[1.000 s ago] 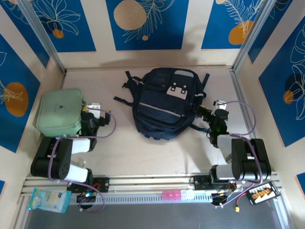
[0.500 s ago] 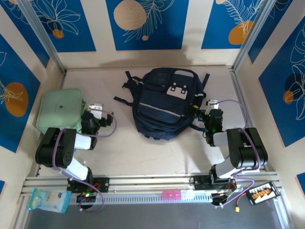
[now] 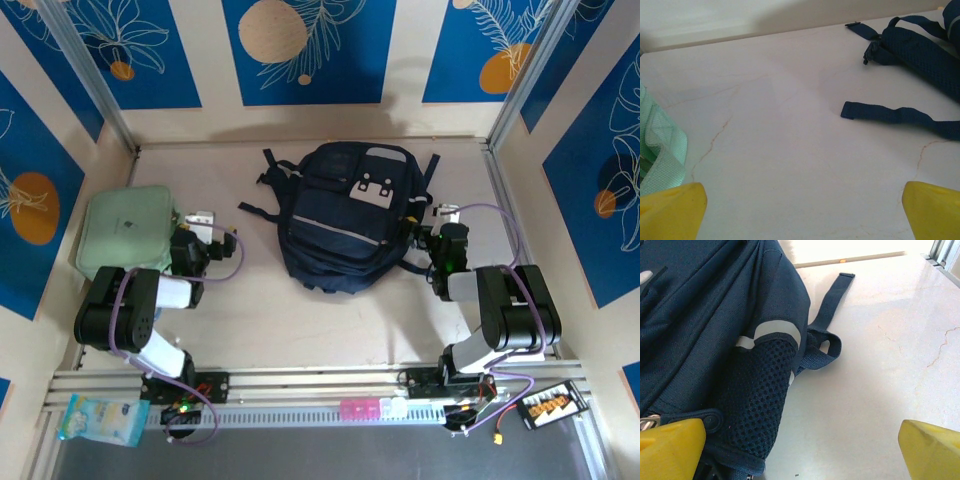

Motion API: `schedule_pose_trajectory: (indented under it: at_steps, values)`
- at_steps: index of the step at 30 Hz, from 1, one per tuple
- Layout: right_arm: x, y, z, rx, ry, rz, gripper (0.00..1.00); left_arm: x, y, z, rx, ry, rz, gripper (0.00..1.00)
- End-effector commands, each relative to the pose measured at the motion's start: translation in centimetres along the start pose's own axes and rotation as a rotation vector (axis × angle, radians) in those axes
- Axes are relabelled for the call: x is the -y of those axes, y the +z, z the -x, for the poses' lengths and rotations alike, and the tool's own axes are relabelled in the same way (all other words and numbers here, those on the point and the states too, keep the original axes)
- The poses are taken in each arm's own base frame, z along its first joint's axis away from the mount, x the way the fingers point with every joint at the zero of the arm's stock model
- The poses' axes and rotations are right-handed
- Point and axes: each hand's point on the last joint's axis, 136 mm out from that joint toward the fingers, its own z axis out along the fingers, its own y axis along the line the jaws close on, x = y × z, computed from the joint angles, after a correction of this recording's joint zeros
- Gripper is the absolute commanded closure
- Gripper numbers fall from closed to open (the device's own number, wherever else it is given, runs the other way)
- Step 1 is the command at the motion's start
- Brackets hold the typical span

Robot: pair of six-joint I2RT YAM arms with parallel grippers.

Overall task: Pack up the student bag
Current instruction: Reset both arms

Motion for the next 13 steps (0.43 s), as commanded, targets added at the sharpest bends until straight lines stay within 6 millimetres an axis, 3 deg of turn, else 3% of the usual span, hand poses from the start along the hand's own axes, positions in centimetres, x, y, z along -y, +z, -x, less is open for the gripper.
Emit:
schedule_pose_trajectory:
  at_steps: [1, 13]
  values:
    - [0.08, 0.26, 0.45, 0.007, 0.012, -0.004, 0.01, -0.34, 0.35, 0.24, -0.004, -0.014, 0.005, 0.00]
    - [0.10, 0.21, 0.53, 0.011, 0.012, -0.005, 0.01, -0.19, 0.40, 0.28, -0.004, -0.018, -0.011, 0.00]
